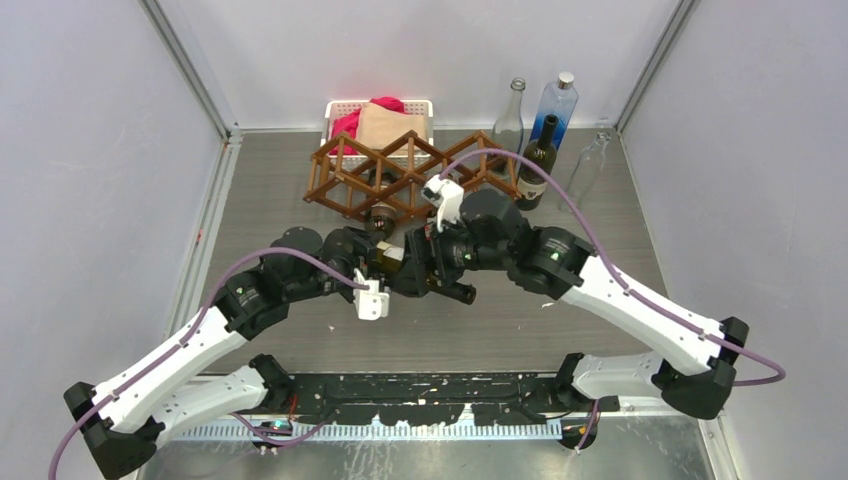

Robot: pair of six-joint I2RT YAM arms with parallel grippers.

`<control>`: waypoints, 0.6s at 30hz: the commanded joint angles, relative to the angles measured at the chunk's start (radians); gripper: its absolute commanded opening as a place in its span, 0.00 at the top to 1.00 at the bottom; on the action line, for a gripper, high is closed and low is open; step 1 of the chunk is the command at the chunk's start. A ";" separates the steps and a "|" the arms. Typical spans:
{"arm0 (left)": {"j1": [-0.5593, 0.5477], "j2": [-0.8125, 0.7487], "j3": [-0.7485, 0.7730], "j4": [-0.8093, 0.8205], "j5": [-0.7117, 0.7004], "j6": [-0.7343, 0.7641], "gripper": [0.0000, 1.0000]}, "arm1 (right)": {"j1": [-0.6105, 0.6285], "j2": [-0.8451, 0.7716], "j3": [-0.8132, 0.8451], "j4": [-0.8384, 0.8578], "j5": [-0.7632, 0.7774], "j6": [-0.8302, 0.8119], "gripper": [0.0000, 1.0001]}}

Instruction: Take the wine bottle off the wine rack

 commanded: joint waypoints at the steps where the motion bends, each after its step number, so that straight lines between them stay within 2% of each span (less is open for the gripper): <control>1: 0.008 -0.017 0.046 0.147 -0.066 -0.078 1.00 | -0.013 -0.085 0.107 0.012 0.142 -0.073 0.00; 7: 0.008 -0.011 0.091 0.180 -0.123 -0.214 1.00 | -0.019 -0.198 0.107 0.034 0.362 -0.090 0.00; 12: 0.007 0.048 0.234 0.037 -0.066 -0.442 1.00 | -0.019 -0.332 0.100 0.104 0.424 -0.144 0.00; 18: 0.008 0.078 0.299 0.080 -0.070 -0.697 1.00 | -0.019 -0.409 0.092 0.136 0.477 -0.135 0.00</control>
